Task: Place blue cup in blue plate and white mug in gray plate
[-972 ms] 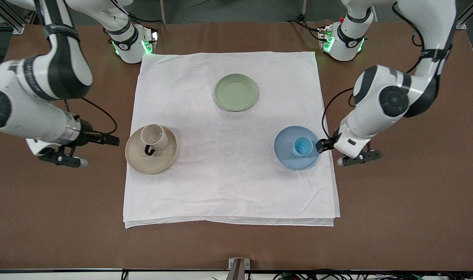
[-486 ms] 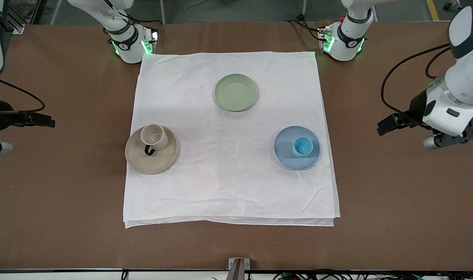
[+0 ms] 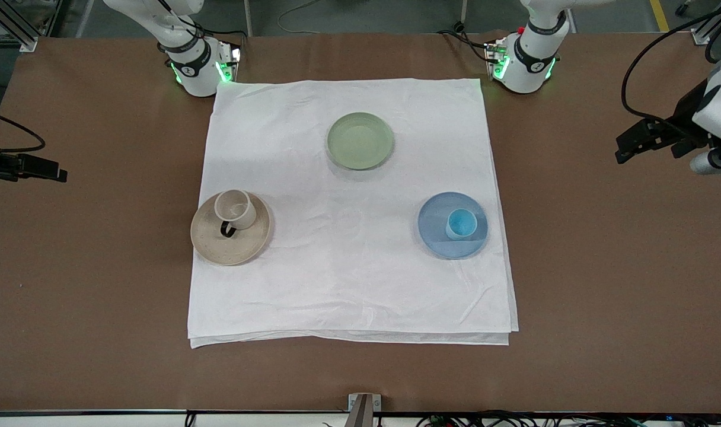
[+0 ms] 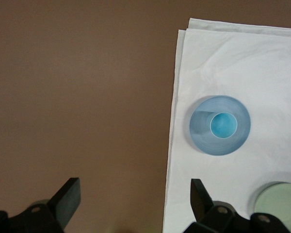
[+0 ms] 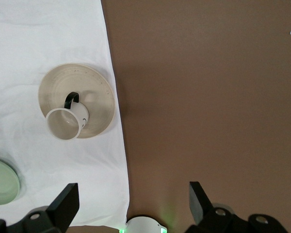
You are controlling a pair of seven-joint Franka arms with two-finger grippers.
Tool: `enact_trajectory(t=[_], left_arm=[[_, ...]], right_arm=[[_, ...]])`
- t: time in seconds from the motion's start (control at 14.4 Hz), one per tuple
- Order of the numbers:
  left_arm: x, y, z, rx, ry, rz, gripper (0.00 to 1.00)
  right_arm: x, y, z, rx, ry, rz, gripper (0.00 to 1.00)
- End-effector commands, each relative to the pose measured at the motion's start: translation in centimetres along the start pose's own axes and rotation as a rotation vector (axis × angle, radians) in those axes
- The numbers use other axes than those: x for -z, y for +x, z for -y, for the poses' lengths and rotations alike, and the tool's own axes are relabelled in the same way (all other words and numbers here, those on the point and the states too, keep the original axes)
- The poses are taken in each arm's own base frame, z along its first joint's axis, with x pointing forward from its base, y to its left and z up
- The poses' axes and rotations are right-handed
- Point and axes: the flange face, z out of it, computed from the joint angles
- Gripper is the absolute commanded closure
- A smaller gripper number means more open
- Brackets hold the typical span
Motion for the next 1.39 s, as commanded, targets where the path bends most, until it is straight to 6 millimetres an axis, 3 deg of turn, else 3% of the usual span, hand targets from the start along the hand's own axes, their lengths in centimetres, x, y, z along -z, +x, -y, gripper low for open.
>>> enact_trajectory(t=[0.0, 0.21, 0.56, 1.32], left_arm=[[-0.2, -1.4, 0.3, -0.02, 0.011, 0.01, 0.0], [0.0, -1.8, 0.2, -0.022, 0.01, 0.009, 0.0], [0.2, -2.2, 0.4, -0.072, 0.013, 0.006, 0.0], [0.0, -1.8, 0.9, -0.088, 0.019, 0.011, 0.0]], right_arm=[[-0.2, -4.8, 1.4, 0.019, -0.001, -0.044, 0.0], [-0.9, -7.9, 2.4, 0.035, -0.012, -0.077, 0.0], [1.6, -11.5, 3.6, -0.005, -0.042, -0.109, 0.0], [2.6, -11.7, 3.7, -0.006, -0.027, -0.173, 0.0]])
